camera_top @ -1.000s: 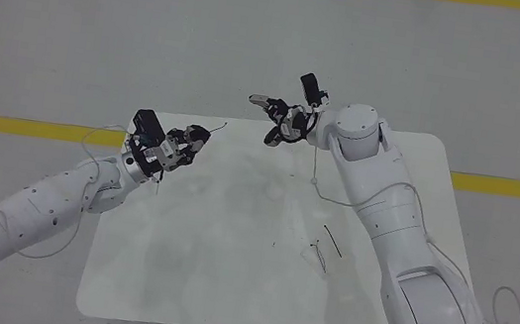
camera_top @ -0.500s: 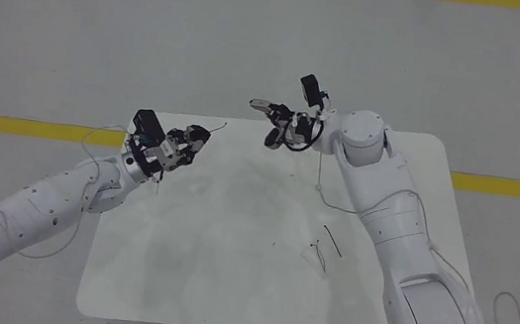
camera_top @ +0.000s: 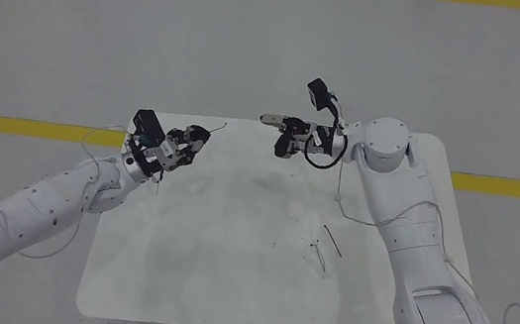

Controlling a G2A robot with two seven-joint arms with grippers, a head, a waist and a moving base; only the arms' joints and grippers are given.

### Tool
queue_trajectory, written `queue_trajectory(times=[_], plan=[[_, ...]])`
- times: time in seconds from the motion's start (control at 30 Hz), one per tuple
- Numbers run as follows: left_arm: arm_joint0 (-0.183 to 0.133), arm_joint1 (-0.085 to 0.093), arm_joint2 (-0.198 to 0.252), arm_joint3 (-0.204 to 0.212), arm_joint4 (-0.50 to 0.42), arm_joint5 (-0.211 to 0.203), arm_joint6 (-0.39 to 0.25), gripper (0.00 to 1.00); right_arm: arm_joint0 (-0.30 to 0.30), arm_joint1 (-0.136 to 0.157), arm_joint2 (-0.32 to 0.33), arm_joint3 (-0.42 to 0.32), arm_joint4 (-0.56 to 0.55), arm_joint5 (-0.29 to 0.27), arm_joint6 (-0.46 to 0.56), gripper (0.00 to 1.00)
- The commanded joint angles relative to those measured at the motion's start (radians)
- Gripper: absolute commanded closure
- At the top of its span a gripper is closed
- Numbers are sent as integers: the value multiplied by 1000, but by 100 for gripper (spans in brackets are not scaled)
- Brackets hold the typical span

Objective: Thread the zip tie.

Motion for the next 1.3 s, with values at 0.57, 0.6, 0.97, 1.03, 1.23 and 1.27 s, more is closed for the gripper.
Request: queue_trajectory(times=[0.57, 0.6, 0.97, 1.03, 1.23, 1.27], plan=[[35, 71, 0, -210, -465, 0, -292, 100, -60, 59, 75, -25, -44, -164, 16, 0], [36, 76, 0, -226, -488, 0, -301, 100, -60, 61, 76, -26, -41, -170, 23, 0], [22, 131, 0, -343, -687, 0, -414, 100, -51, 80, 53, -9, -18, -185, 77, 0], [20, 135, 0, -355, -722, 0, -438, 100, -49, 83, 48, -6, -11, -183, 76, 0], [24, 139, -15, -355, -786, 0, -502, 100, -46, 90, 39, -4, 13, -181, 76, 0], [29, 137, -24, -364, -802, 0, -518, 100, -46, 91, 37, -5, 20, -182, 77, 0]])
